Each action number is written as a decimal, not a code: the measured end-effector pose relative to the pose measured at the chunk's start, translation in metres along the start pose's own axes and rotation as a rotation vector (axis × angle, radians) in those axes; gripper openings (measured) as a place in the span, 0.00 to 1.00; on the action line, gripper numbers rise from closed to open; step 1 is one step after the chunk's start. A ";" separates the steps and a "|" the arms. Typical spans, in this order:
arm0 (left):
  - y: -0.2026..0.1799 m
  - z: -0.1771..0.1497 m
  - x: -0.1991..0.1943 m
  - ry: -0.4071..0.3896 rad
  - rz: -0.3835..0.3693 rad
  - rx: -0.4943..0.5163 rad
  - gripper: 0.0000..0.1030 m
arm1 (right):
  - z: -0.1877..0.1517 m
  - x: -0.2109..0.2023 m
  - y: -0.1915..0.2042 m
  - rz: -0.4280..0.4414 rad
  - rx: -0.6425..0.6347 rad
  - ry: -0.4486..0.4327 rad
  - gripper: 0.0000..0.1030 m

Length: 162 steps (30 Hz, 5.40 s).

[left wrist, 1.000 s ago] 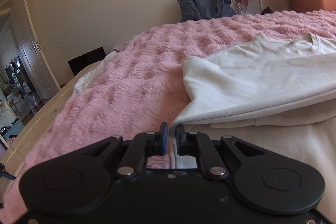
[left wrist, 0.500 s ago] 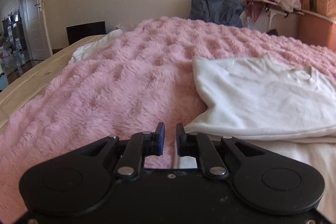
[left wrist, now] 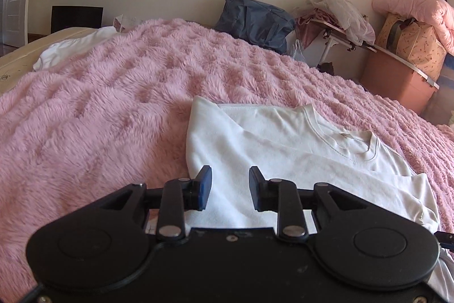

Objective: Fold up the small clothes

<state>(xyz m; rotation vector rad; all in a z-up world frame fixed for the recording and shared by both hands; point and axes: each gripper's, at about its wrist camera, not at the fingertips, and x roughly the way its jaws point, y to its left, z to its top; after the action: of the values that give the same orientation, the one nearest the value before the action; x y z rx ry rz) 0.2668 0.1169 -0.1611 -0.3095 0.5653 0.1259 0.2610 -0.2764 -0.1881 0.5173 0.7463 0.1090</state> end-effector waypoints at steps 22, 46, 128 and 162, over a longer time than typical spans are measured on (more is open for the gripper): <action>0.000 -0.013 0.008 0.047 0.004 0.011 0.29 | -0.008 0.001 0.016 -0.046 -0.163 0.028 0.24; 0.002 -0.010 0.012 0.064 0.018 0.009 0.30 | -0.003 -0.044 0.036 -0.057 -0.251 -0.077 0.05; 0.086 -0.137 -0.224 0.659 0.001 -0.031 0.40 | -0.168 -0.225 -0.007 -0.264 -0.213 0.396 0.49; 0.076 -0.055 -0.224 0.528 -0.272 -0.124 0.01 | -0.101 -0.247 0.024 -0.006 -0.089 0.267 0.09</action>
<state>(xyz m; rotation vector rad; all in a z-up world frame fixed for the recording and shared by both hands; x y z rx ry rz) 0.0363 0.1640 -0.1025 -0.5437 1.0331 -0.1914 0.0138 -0.2822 -0.0852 0.4199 0.9986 0.2077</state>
